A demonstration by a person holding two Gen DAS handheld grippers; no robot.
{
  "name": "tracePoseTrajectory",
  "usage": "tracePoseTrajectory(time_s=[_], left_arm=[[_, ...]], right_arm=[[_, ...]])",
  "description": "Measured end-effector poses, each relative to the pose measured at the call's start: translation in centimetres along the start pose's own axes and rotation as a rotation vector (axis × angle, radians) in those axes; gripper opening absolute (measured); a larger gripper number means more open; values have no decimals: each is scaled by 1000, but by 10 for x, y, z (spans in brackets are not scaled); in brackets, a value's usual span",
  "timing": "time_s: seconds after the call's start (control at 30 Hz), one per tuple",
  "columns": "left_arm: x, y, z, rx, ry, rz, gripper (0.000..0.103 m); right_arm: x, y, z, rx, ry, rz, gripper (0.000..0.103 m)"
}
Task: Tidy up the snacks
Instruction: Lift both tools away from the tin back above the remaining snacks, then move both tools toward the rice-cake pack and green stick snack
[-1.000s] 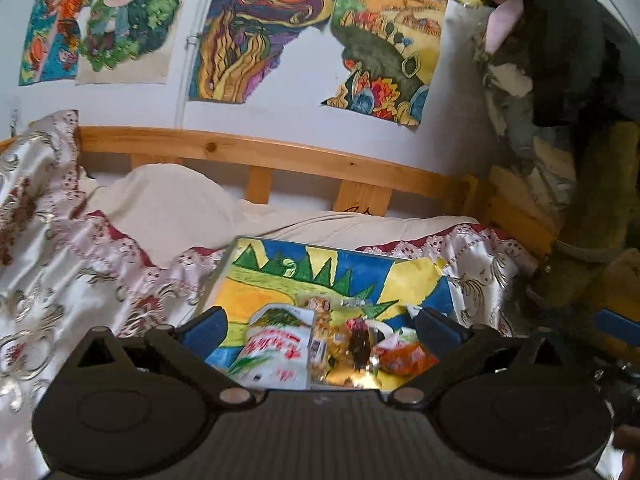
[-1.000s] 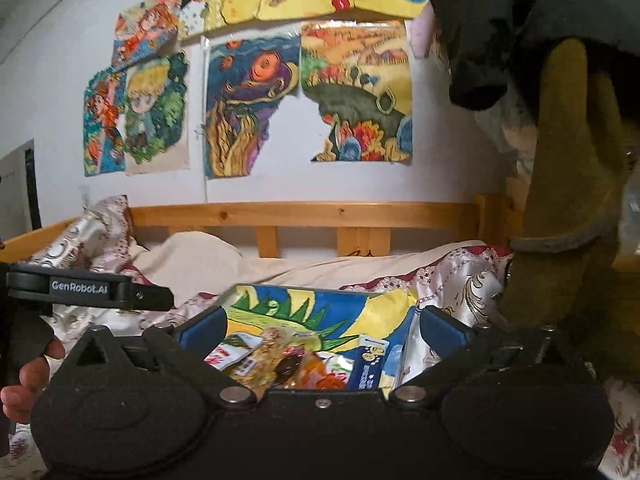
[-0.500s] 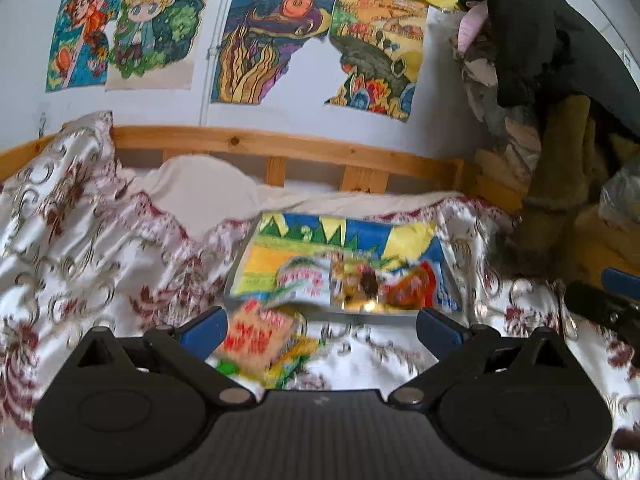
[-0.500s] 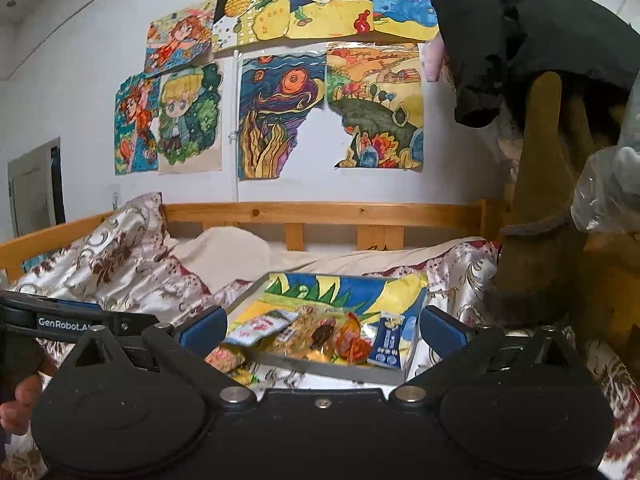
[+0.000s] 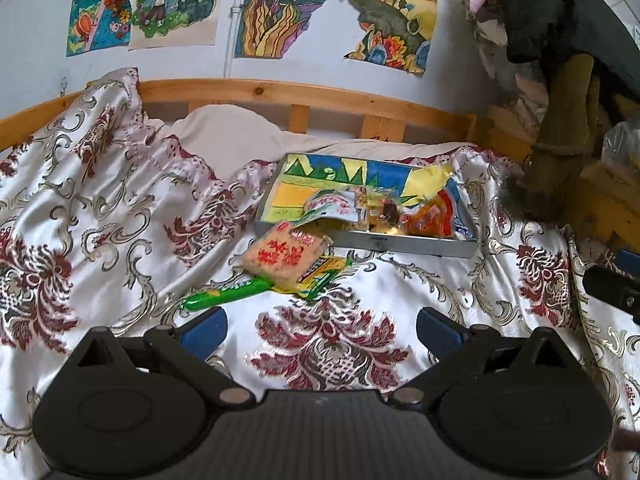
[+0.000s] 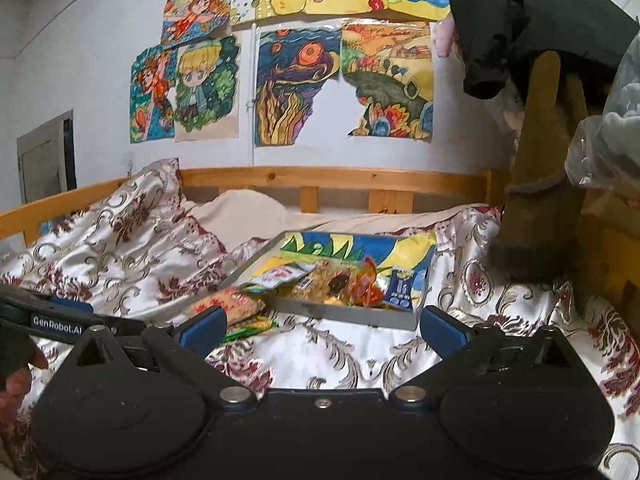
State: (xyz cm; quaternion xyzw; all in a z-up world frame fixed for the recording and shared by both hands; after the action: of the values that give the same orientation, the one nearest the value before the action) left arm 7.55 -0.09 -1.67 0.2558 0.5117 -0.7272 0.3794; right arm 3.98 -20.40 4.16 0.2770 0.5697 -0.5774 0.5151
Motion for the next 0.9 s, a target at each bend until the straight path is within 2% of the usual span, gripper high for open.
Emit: tracePoseTrajectory(time_s=[0.23,0.47,0.9], left_arm=[[8,2,-8,-34,17,-1,103],[21,14,-15,-59,22,-38,103],[29,23,-24,-100,26,-78,103]], right_arm=[[21,7,-5,-33,30,-39,102],[44,20,-12,-62,70,-101,102],[59,32,-19,-60,78,-151,102]])
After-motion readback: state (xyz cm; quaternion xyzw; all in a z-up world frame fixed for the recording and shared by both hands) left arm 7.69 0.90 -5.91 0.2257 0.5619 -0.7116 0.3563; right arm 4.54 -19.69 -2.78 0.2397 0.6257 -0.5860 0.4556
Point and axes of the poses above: each gripper's, at about its wrist camera, not at the fingertips, and y roughly the way its jaws point, z to its right, x to its underside, the point moved 10 cm from there along y, roughly the way its jaws point, and after that the axes turned 15 degrees about -y, right-handed, at the moved point
